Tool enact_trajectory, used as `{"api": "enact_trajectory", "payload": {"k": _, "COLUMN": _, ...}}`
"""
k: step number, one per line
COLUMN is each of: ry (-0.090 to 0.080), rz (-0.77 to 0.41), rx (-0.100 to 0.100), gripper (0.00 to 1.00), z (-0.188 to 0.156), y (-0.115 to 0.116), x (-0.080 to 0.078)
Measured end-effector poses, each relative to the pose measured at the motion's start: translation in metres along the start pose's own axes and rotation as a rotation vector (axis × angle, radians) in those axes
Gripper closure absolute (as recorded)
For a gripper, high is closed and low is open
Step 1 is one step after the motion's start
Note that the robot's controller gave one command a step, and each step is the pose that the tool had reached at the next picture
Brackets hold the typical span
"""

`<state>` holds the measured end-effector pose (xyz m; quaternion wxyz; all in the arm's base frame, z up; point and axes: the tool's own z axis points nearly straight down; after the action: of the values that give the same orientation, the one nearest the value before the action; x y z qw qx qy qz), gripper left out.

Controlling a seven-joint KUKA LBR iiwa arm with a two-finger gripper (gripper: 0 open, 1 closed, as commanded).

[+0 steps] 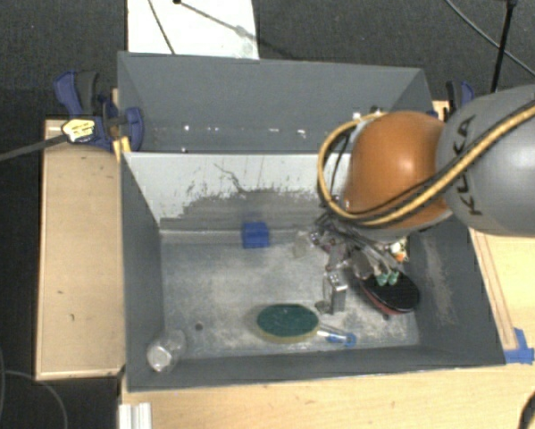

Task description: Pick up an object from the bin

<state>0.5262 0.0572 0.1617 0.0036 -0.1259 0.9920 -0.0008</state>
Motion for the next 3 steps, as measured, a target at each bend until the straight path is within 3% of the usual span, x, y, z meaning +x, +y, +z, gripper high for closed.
{"api": "enact_trajectory", "payload": {"k": 1, "ry": 0.011, "rz": 0.123, "rx": -0.004, "gripper": 0.0, "z": 0.058, "y": 0.043, "x": 0.018}}
{"api": "enact_trajectory", "payload": {"k": 2, "ry": 0.014, "rz": 0.139, "rx": -0.001, "gripper": 0.0, "z": 0.091, "y": 0.057, "x": -0.006}}
{"api": "enact_trajectory", "payload": {"k": 3, "ry": -0.001, "rz": 0.142, "rx": -0.002, "gripper": 1.0, "z": 0.089, "y": 0.056, "x": -0.009}}
